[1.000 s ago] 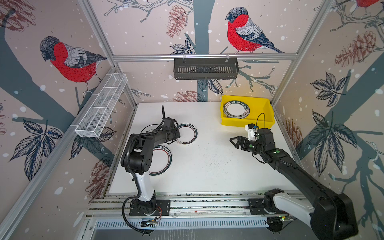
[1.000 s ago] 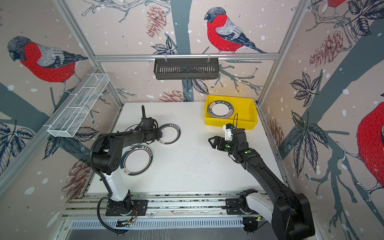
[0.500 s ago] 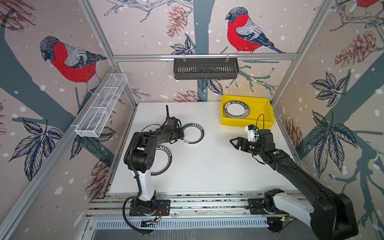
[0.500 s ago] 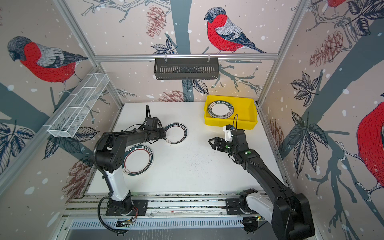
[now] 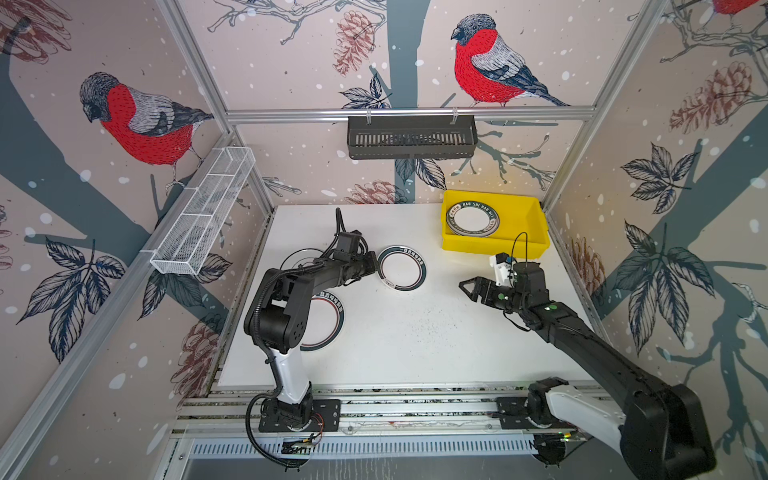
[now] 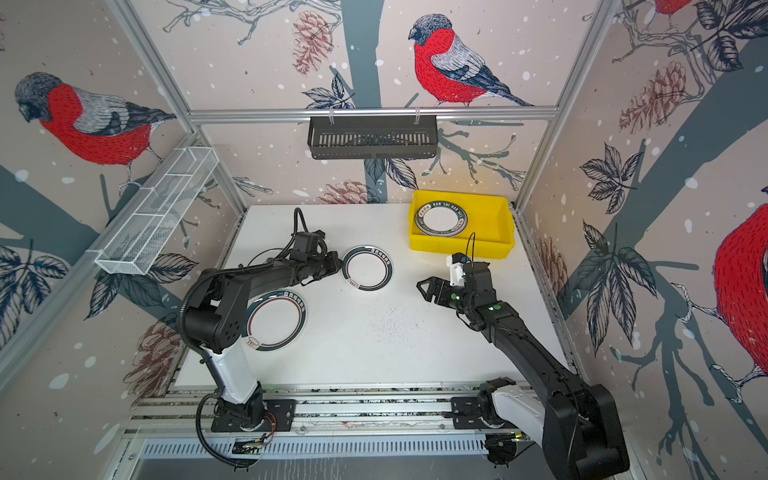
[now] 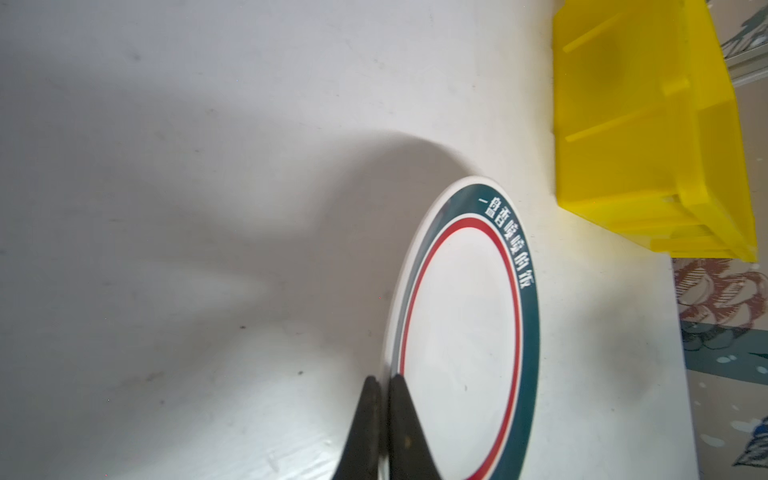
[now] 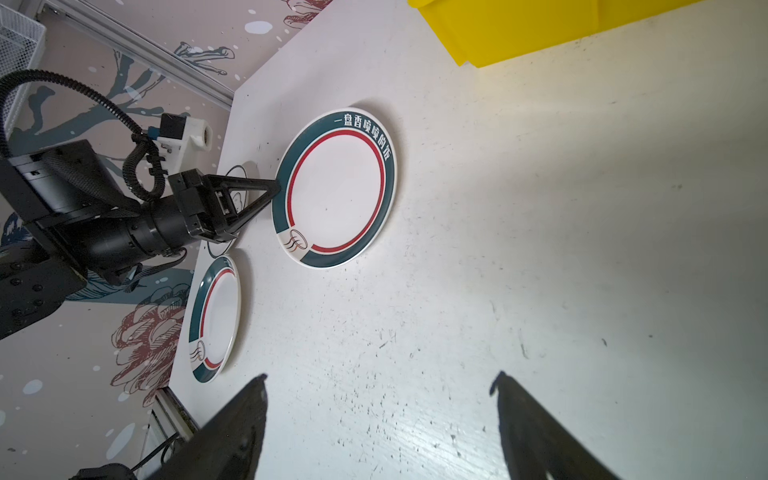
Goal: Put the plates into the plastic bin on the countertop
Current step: 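Lift the red-ringed plate upright with the left gripper toward the right gripper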
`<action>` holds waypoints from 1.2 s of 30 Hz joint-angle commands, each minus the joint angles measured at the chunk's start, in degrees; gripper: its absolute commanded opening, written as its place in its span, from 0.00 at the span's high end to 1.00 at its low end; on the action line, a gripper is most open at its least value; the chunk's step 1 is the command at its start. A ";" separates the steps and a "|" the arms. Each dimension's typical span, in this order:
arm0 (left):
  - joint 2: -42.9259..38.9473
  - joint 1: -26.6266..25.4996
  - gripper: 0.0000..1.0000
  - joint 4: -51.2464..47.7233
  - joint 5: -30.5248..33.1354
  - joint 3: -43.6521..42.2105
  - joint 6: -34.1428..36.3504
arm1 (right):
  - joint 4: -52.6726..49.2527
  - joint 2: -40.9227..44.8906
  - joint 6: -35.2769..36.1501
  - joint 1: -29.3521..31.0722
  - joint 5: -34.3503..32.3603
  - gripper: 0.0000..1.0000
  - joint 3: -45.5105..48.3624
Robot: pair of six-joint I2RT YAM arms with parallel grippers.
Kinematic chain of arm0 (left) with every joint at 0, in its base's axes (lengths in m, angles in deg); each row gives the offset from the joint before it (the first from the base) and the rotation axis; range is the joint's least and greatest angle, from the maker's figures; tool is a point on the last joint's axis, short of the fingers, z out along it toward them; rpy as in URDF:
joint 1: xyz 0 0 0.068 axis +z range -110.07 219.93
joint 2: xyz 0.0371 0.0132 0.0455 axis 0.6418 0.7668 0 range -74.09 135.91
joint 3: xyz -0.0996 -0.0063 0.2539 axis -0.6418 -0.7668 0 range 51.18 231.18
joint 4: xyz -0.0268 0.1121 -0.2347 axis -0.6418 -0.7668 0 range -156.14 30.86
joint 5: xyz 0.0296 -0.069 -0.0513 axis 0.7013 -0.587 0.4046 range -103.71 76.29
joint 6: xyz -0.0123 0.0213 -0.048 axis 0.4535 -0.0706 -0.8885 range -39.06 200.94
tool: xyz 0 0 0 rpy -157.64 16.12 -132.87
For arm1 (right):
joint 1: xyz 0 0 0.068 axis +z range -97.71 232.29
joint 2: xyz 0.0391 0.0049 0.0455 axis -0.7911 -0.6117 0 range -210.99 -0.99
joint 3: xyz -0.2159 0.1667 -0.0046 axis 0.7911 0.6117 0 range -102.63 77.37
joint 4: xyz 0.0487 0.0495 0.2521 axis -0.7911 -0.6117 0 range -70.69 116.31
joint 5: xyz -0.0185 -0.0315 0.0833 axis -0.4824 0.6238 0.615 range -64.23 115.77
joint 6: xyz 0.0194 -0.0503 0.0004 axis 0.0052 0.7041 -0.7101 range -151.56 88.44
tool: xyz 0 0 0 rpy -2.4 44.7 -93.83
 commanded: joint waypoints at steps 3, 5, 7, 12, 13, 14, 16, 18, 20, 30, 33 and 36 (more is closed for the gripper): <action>-3.61 -1.77 1.00 6.67 -6.11 -2.18 -5.44 | 4.24 0.57 -2.35 0.01 1.47 0.13 1.78; -4.53 -2.28 1.00 8.30 -7.08 -3.98 -6.61 | 5.21 1.19 -2.95 0.14 1.47 0.13 2.50; -5.03 -2.71 1.00 9.21 -7.50 -4.59 -7.25 | 6.11 1.66 -3.61 0.26 1.50 0.13 3.28; -5.03 -3.56 1.00 9.96 -7.58 -5.32 -7.88 | 7.98 1.57 -4.30 0.31 1.45 0.13 4.60; -4.89 -3.64 1.00 10.65 -7.97 -5.49 -8.31 | 8.30 1.38 -4.37 0.32 1.47 0.13 4.84; -4.80 -3.73 1.00 11.35 -8.39 -5.64 -8.79 | 8.49 1.20 -4.41 0.37 1.64 0.13 4.96; -4.42 -3.74 1.00 13.27 -9.39 -6.11 -10.22 | 8.95 0.83 -4.32 0.39 1.94 0.13 5.07; -3.99 -3.82 1.00 15.50 -10.42 -6.46 -11.90 | 9.61 0.66 -4.33 0.39 1.97 0.13 5.37; -3.78 -3.91 1.00 18.10 -11.89 -6.83 -13.72 | 10.03 0.17 -4.26 0.37 1.83 0.13 5.42; -4.87 -7.02 1.00 29.57 -14.66 -9.65 -21.45 | 11.38 -2.16 -5.18 0.32 2.56 0.17 3.85; -4.62 -8.31 1.00 34.34 -15.38 -10.51 -24.39 | 12.20 -2.41 -5.94 0.27 2.20 0.19 3.68; -3.84 -9.30 1.00 39.91 -17.12 -11.18 -27.89 | 12.75 -3.00 -6.16 0.27 2.65 0.24 3.02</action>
